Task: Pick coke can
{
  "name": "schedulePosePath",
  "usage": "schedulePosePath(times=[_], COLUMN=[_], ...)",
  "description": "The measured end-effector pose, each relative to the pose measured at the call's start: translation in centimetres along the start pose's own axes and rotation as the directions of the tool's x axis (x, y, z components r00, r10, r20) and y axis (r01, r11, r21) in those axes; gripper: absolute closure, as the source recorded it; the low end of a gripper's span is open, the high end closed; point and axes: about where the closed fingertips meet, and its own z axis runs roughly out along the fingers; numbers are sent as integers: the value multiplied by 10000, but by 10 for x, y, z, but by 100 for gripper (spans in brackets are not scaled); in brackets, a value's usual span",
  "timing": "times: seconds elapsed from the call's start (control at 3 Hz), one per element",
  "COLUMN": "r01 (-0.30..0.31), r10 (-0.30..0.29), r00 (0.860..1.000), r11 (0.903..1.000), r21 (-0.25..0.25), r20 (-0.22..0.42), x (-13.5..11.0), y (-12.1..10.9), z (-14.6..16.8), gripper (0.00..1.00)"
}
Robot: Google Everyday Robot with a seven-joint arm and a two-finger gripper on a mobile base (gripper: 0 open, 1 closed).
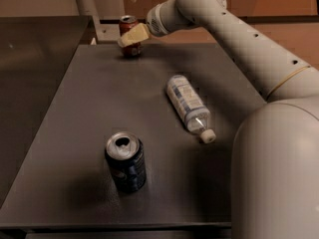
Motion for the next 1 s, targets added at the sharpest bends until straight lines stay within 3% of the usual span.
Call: schedulePosePath(times=[0.67, 1.0], r01=[111, 147], r10=[-108, -142], r00=[9999, 9998], r11=[9994, 9989], r21=[-323, -441], r20=[89, 130], x=[-3, -5], y=[3, 2], z=[20, 24], gripper=[0, 18])
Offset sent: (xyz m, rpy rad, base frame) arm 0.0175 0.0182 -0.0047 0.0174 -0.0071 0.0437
